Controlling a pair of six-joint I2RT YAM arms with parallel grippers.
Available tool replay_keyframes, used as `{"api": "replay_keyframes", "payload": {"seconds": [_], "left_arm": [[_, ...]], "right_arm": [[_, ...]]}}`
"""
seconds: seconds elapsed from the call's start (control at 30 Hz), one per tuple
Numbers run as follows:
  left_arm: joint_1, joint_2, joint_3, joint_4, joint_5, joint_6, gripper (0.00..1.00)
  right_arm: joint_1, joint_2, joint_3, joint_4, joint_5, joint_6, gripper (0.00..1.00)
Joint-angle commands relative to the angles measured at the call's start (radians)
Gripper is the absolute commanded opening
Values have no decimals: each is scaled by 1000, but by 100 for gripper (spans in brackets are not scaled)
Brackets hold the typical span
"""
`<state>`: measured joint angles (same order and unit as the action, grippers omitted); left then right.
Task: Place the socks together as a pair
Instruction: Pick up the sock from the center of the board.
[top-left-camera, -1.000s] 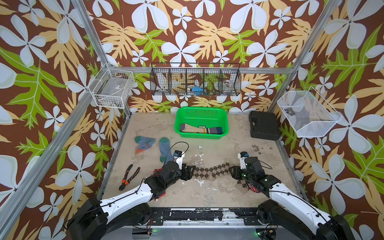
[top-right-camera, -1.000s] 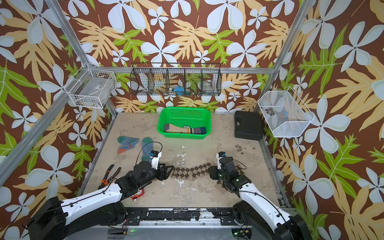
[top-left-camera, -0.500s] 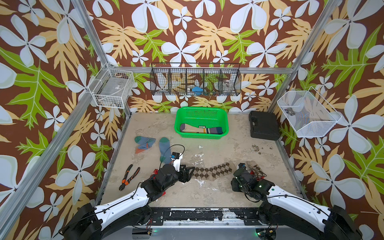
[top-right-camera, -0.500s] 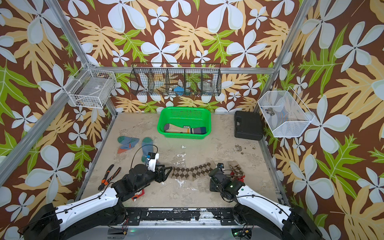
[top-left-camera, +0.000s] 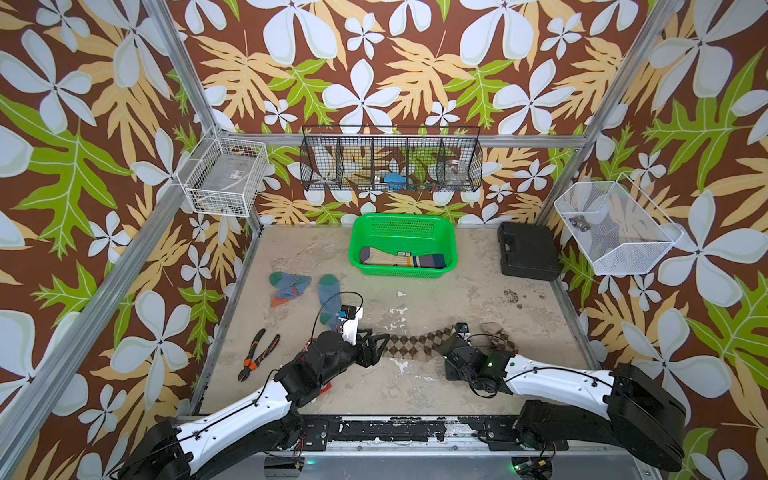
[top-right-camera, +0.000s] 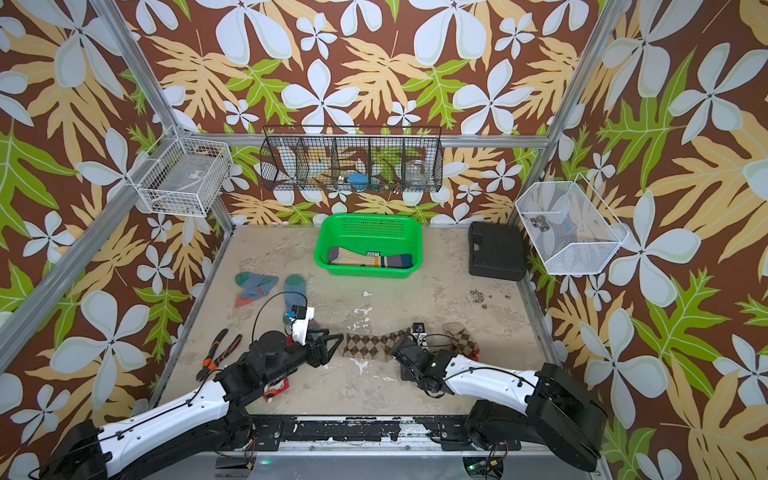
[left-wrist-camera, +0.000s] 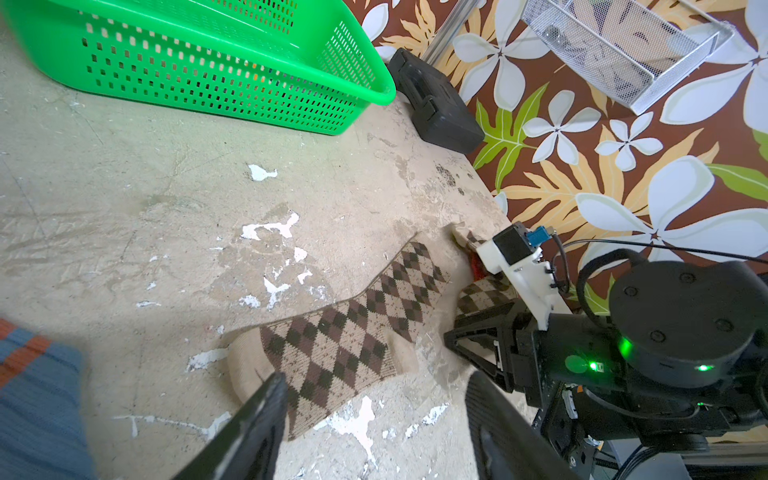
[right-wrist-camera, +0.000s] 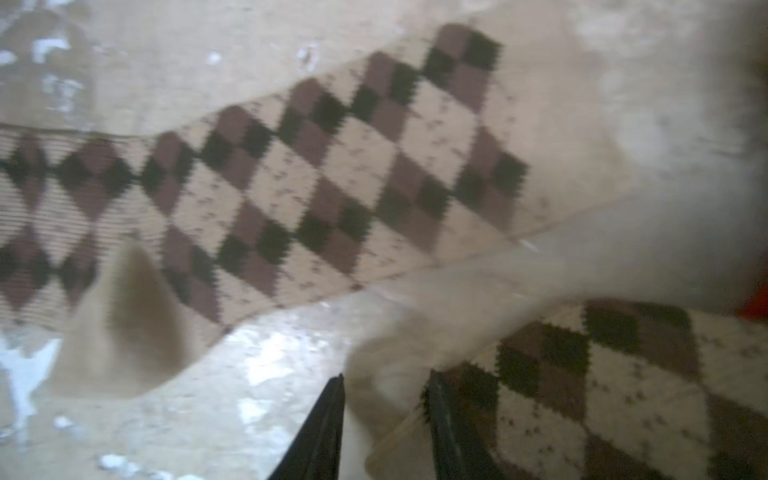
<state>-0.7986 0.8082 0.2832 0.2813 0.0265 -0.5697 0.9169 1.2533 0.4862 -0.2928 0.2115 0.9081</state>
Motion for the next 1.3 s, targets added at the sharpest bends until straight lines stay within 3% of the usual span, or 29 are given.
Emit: {"api": "replay_keyframes", "payload": {"seconds": [0.0,0.2,0.33,0.57,0.7,0.8,0.97,1.1,1.27], "left_arm": [[-1,-7,2,-9,-8,8,70],[0,-15,-4,-19,-25,10,70],[0,-15,-5,-17,-27,12,70],[0,13,6,-5,-34,15,70],[0,25,7,-10,-46,19,70],[1,23,9,-26,-65,24,70],[0,23,16,-45,-105,32,70],[0,29,18,-38,-112,23,70],[-1,48,26,-35,-120,15,69]], "right_arm": [[2,44,70,94,-113,-65,36],[3,62,215,-17,-78,-115,37],[22,19,215,-177,-31,-108,38],[209,80,193,-323,1,-39,42],[242,133,153,-313,9,-15,42],[241,157,127,-297,25,-14,33],[239,184,119,-249,41,-37,2],[220,144,164,-260,67,-86,0],[133,-18,271,-325,93,-203,0]]}}
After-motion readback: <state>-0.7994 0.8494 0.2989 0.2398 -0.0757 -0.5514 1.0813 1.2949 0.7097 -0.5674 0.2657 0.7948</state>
